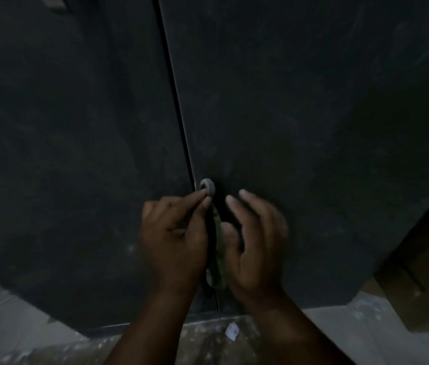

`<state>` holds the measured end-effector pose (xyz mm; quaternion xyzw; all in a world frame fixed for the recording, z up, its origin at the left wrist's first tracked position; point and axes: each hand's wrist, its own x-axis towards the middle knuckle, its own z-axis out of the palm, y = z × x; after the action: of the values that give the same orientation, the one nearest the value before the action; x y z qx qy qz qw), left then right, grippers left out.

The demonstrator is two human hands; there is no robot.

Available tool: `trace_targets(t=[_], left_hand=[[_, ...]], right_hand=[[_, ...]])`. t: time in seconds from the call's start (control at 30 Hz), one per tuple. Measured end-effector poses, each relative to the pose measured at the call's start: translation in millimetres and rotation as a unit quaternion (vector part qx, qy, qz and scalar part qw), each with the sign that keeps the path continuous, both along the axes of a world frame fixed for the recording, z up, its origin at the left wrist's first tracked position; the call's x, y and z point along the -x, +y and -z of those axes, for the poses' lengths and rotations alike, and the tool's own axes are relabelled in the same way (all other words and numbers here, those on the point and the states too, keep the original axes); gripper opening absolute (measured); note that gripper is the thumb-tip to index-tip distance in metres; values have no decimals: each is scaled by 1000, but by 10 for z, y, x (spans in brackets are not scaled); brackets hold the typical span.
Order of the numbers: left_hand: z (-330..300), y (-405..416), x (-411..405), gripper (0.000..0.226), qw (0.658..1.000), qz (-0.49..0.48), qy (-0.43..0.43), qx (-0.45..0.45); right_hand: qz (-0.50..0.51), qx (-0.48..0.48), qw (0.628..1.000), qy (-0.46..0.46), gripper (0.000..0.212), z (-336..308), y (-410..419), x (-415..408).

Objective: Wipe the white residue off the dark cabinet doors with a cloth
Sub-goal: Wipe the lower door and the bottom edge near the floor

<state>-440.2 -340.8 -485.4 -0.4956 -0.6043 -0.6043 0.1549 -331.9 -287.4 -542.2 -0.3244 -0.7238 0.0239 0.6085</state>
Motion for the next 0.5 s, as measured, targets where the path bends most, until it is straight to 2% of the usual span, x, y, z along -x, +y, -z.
trace_targets(t=[0.07, 0.17, 0.23, 0.3, 0.4, 0.5], left_hand=[[-161, 4, -18, 21, 997, 51, -62, 3], [-258, -12, 18, 22, 992, 99, -73, 32], [-309, -49, 107, 16, 996, 80, -11, 27], [-374, -73, 257, 11, 996, 2, 84, -9], [-550, 37, 549, 29, 971, -132, 184, -78], [-680, 223, 721, 44, 951, -158, 255, -71]], right_hand=[[-101, 47, 992, 59, 37, -35, -158, 169], [-111, 118, 971, 176, 30, -167, -268, 326], [-83, 129, 965, 214, 25, -278, -262, 343], [-49, 97, 970, 218, 24, -404, -193, 302], [13, -7, 980, 199, 23, -621, -3, 201], [34, -54, 983, 173, 22, -748, 202, 175]])
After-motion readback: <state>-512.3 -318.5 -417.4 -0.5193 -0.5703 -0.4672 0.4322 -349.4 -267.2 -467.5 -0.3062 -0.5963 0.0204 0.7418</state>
